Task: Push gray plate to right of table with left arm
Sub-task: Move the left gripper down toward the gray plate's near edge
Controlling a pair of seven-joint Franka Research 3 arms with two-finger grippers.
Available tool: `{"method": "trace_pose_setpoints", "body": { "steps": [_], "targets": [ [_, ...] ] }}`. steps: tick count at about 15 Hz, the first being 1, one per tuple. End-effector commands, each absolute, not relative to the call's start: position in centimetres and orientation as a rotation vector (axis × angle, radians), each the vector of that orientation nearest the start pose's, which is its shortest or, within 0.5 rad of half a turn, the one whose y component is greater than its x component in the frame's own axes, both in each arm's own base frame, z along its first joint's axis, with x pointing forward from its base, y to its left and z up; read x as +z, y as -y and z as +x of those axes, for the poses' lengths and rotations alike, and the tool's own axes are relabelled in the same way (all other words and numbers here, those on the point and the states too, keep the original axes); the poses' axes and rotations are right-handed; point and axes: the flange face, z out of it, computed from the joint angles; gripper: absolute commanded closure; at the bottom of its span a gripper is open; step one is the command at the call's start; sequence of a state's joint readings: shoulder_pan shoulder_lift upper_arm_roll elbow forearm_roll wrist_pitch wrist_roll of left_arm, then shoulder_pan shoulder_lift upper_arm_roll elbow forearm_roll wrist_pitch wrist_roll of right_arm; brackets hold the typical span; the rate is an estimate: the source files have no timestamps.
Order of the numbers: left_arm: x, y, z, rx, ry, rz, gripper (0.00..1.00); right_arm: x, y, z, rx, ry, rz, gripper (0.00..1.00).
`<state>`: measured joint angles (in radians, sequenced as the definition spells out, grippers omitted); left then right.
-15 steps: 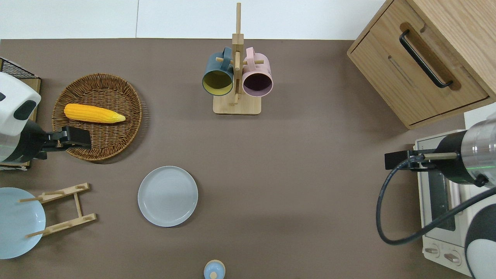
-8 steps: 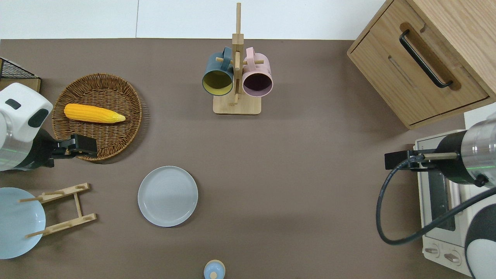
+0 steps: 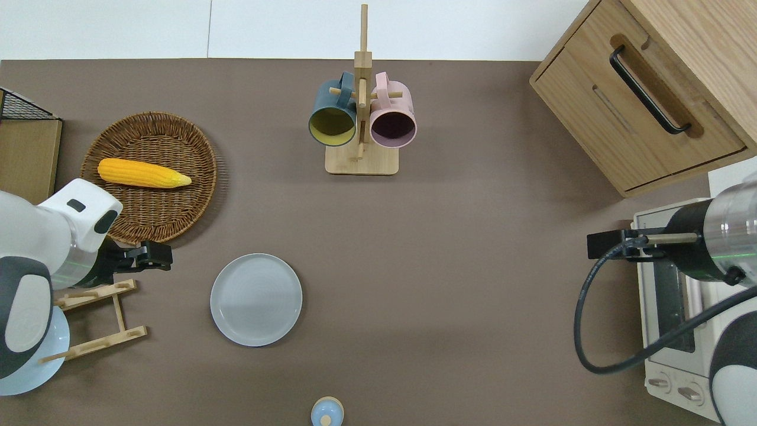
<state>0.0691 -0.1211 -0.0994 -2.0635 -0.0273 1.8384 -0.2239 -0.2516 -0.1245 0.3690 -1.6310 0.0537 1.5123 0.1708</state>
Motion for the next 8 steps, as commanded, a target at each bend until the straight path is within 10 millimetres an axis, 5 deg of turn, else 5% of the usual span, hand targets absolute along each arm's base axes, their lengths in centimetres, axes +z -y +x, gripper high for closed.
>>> {"method": "trace_pose_setpoints", "body": {
  "steps": [1, 8],
  "targets": [
    [45.2, 1.7, 48.4, 0.136, 0.342, -3.147, 0.02, 65.2, -7.8, 49.8, 0.012, -0.115, -3.122, 0.005],
    [38.5, 2.2, 45.9, 0.175, 0.4, -3.18, 0.02, 65.2, -7.8, 49.8, 0.012, -0.115, -3.122, 0.005]
  ]
}}
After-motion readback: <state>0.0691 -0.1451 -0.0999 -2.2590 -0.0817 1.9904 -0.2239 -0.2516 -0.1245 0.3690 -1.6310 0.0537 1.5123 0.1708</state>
